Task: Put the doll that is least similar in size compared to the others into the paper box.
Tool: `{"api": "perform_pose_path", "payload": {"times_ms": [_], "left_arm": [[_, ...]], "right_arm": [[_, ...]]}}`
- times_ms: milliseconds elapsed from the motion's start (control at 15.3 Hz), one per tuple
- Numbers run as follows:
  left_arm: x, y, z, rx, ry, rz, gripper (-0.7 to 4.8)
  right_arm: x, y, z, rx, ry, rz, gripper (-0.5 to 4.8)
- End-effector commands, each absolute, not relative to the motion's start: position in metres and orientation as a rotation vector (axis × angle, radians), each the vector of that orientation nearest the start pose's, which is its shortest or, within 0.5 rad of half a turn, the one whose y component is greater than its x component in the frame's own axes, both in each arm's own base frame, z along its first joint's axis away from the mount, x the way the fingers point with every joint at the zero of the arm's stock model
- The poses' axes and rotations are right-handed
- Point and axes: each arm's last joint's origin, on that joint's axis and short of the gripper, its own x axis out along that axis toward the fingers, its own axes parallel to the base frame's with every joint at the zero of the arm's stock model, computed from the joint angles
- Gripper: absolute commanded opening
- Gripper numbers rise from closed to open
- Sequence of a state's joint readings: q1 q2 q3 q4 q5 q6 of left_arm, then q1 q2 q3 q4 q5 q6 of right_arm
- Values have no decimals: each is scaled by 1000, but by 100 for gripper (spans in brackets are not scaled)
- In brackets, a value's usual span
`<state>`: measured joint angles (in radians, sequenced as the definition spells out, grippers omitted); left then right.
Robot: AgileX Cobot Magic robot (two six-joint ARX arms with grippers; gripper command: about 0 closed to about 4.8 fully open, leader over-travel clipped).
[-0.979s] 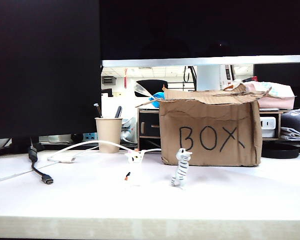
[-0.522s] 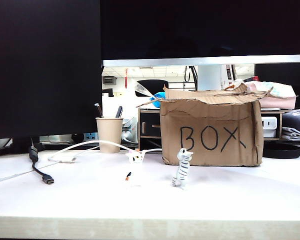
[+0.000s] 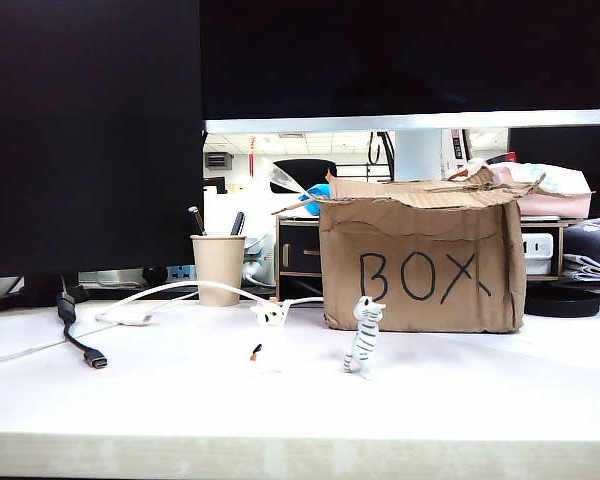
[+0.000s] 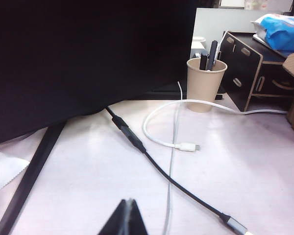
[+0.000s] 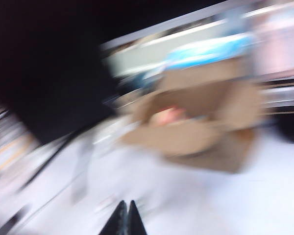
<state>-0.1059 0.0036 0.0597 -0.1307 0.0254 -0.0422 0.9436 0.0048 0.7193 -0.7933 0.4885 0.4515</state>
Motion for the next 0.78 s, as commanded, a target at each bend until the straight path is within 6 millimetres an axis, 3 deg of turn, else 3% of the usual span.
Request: {"api": "perform_pose_path", "payload": {"times_ms": [65,196,261,326,457,652,783], "left_arm": [[93,-11,173,-38,62,-131,-5],[93,-11,173,-38,62,-131,-5],[93,-11,173,-38,62,-131,-5],[93,-11,173,-38,62,-131,-5],[93,-11,173,-38,62,-131,-5],[93,-11,173,-38,62,-131,-5],[93,-11,173,-38,62,-131,-5]], "right_arm": [[9,-10,298,385,97,20,-5],[25,-8,283,403,22,-264,-5],[32,-8,277,419,-6,-310,-5],[49,-8,262,474,-56,-307,-5],[74,-10,228,378,-52,-171,-5],[94,-14,174,147,-20,-129,-5],[96,-14,163,39,25,-139,-5]]}}
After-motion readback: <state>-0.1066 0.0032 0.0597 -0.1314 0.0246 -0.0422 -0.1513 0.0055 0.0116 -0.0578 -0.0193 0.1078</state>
